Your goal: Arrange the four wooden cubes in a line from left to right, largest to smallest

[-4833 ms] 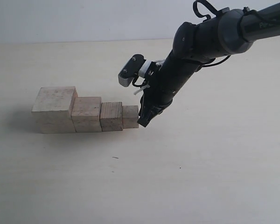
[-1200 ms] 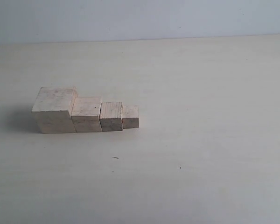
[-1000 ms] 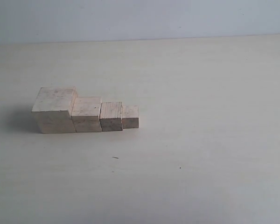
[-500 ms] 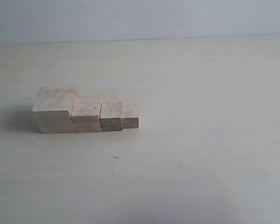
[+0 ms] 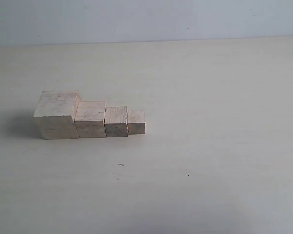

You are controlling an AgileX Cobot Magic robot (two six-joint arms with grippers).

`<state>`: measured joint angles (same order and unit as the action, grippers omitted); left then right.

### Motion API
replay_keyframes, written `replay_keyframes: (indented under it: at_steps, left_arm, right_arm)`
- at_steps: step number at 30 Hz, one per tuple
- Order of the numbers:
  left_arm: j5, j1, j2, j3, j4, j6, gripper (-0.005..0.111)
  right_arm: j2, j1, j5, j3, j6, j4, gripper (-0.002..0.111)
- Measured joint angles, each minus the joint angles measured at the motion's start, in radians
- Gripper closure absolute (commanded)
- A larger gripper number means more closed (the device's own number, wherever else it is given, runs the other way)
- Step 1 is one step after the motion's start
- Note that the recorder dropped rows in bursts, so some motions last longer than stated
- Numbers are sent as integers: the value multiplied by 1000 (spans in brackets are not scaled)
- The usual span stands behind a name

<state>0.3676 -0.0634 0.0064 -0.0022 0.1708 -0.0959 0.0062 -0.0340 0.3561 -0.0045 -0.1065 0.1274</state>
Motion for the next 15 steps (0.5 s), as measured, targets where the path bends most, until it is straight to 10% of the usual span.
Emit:
replay_keyframes:
  at_steps: [15]
  left_arm:
    - [0,0,0,0,0,0,107]
  right_arm:
    - [0,0,-2,0,-2,-3,108]
